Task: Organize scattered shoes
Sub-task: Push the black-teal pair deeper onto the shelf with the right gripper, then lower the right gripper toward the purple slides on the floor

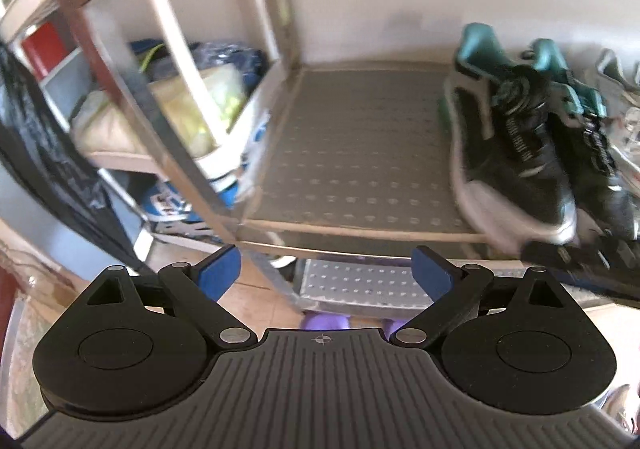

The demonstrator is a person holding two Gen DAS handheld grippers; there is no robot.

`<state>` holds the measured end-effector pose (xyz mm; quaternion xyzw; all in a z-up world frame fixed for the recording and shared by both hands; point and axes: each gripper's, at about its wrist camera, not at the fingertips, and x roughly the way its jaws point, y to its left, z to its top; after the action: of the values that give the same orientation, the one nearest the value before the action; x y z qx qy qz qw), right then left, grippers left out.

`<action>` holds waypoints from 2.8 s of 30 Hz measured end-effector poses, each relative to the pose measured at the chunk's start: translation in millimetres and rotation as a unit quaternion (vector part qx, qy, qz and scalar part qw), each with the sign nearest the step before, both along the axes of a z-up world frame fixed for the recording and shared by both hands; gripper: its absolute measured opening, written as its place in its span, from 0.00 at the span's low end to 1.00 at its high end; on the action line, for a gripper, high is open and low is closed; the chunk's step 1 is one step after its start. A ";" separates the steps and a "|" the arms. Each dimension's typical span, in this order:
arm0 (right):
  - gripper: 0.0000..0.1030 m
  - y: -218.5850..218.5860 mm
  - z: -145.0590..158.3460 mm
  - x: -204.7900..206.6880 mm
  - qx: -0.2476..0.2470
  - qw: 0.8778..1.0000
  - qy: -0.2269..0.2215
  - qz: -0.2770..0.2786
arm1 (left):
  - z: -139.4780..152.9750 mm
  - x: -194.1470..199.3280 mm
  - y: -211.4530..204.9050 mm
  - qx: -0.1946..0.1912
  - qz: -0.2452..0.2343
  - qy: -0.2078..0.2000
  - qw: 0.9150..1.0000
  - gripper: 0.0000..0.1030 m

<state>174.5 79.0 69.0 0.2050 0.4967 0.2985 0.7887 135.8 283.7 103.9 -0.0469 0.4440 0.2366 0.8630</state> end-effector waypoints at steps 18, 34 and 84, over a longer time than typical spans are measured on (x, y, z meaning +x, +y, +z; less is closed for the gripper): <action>0.50 -53.5 -19.4 41.0 0.002 0.993 0.052 -0.105 | -11.2 19.2 -16.8 -0.004 -0.013 0.016 1.000 0.93; 0.38 -23.9 -4.1 -7.9 -0.051 0.995 -0.058 0.069 | -6.9 8.3 3.0 -0.008 0.030 0.019 0.999 0.93; 0.89 243.4 -300.0 3.3 -0.340 0.893 0.192 0.224 | -22.2 -104.9 137.3 -0.063 0.126 0.045 0.989 0.94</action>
<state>177.8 322.4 -231.0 -0.1393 0.7421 0.2355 0.6118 30.9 421.0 81.7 -0.1460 0.4872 0.3168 0.8006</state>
